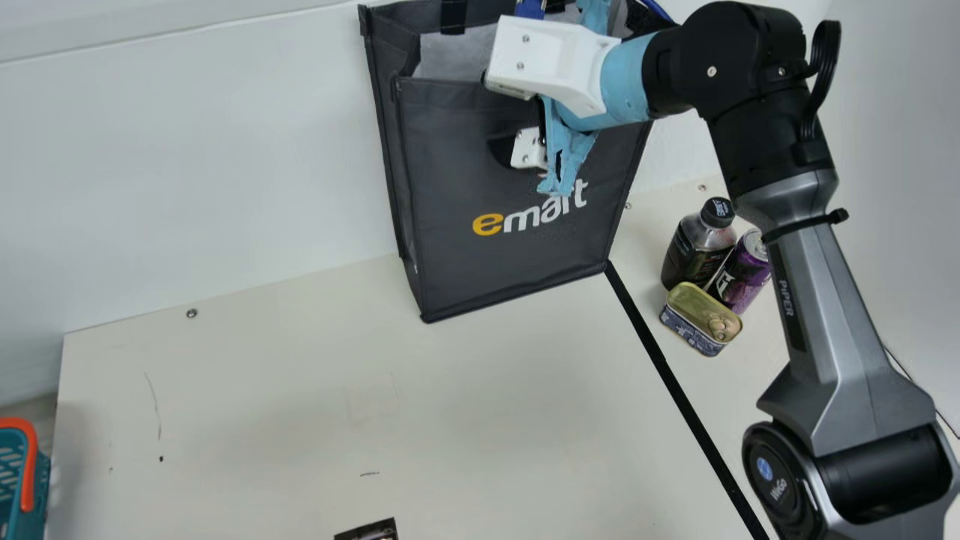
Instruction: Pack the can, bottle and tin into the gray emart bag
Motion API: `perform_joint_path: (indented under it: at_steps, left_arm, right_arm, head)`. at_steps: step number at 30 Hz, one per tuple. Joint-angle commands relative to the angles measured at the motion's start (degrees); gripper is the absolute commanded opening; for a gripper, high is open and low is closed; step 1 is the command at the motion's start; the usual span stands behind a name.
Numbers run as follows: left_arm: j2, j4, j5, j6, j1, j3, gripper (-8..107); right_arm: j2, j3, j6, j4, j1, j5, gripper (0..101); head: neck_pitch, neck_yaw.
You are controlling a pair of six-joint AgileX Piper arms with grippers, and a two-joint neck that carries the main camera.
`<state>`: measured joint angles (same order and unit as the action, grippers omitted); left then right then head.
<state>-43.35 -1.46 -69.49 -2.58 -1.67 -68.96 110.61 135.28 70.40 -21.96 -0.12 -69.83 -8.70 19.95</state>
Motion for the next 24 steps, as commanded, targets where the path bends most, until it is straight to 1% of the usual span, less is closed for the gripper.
perform_joint_path:
  at_steps: [1,2,3,13,24]
  left_arm:
    - [0.00,0.00,0.00,0.00,0.00,0.00,90]
    - [0.00,0.00,0.00,0.00,0.00,0.00,90]
    - [0.00,0.00,0.00,0.00,0.00,0.00,90]
    - [0.00,0.00,0.00,0.00,0.00,0.00,90]
    - [0.00,0.00,0.00,0.00,0.00,0.00,90]
  right_arm:
    - [0.15,0.28,-0.28,-0.04,0.06,-0.07,11]
    - [0.23,0.40,-0.36,0.01,0.13,-0.07,4]
    - [0.30,0.51,-0.44,0.08,0.20,-0.07,0]
    - [-0.41,1.11,-1.82,1.09,1.23,-0.07,0]
    - [-3.96,-0.58,-3.60,2.89,2.76,-0.07,0]
  head:
    - [-1.30,0.05]
    - [-1.30,0.05]
    - [-1.30,0.05]
    - [-1.30,0.05]
    - [-1.30,0.05]
